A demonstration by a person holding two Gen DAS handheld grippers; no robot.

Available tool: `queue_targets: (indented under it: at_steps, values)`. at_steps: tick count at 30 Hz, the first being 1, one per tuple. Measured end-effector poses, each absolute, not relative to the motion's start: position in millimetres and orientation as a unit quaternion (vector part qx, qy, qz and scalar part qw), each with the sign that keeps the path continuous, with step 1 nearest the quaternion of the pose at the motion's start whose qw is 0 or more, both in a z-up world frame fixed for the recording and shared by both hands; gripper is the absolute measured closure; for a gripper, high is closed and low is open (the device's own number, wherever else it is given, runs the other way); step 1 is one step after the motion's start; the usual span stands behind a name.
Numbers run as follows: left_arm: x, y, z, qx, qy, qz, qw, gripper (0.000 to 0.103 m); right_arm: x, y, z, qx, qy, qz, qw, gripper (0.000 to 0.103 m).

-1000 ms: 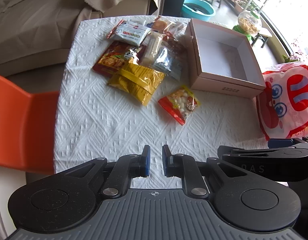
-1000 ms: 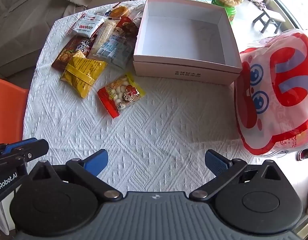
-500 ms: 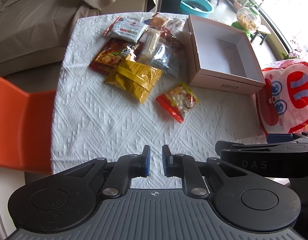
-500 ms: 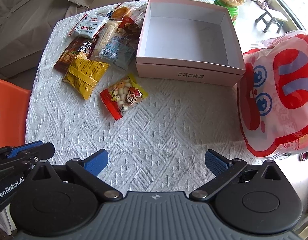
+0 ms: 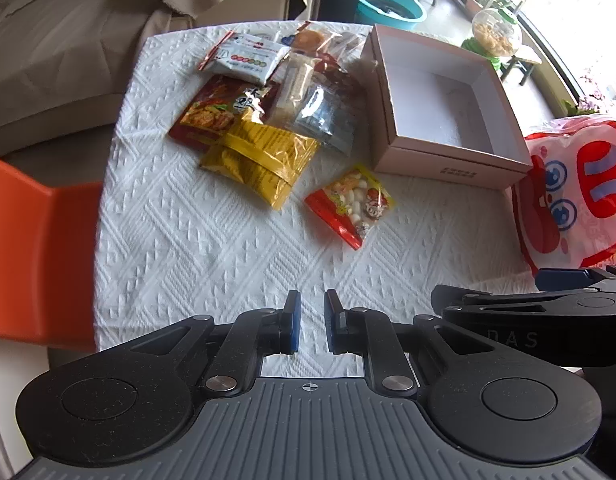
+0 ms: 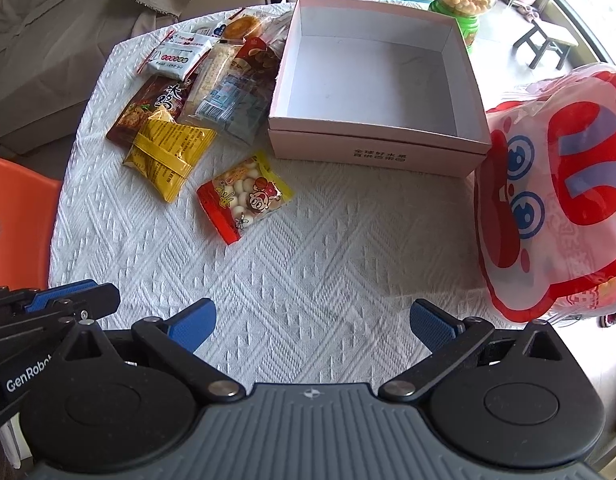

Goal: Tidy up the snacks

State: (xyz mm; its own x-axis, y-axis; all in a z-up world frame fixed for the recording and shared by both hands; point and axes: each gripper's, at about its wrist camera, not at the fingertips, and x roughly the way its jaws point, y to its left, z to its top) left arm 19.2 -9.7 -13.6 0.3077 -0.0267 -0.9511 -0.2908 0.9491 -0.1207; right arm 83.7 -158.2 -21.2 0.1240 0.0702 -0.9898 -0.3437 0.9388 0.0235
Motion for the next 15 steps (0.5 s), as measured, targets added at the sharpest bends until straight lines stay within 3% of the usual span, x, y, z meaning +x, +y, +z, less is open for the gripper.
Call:
queue_targets:
  at_steps: [15]
  values:
    - [26,1,-26,-0.162,0.576,0.075,0.798,0.087,88,-158,-26,-0.102,0.649,0.139,0.741,0.000]
